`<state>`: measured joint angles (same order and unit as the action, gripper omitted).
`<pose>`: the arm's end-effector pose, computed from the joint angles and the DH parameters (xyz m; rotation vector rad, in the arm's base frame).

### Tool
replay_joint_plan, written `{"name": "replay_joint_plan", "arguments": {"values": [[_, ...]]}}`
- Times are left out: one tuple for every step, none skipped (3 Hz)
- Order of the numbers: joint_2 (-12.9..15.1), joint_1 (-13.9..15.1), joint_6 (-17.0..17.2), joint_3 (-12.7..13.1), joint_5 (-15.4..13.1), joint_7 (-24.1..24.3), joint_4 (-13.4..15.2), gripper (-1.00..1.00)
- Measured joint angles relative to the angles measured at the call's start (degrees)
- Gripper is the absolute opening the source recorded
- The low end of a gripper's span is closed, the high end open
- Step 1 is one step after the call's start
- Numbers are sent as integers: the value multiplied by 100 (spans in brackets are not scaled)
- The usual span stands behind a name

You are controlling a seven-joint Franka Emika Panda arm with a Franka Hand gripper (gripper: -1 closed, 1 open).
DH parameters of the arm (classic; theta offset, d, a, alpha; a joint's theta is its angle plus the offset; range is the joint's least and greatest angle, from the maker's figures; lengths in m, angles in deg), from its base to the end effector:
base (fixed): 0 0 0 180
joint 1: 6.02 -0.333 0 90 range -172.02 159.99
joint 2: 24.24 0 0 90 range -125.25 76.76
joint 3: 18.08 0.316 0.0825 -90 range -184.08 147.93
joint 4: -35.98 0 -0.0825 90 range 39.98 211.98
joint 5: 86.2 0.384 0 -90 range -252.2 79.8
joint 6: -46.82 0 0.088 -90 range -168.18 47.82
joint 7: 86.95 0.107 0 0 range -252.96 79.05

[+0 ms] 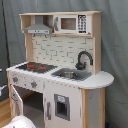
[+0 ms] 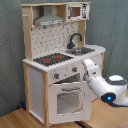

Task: Play with the kitchen

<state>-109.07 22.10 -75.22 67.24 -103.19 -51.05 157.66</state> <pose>0.1887 0.5108 0.3970 1.4975 0.4102 1.3326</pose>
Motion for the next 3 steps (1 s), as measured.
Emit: {"name": "replay_joint_plan", "arguments": {"values": [[5, 17, -62, -213, 0, -686, 48, 100], [27, 30, -176, -451, 2, -1350, 123, 100], [76, 37, -302, -731, 3, -1996, 196, 100]]}}
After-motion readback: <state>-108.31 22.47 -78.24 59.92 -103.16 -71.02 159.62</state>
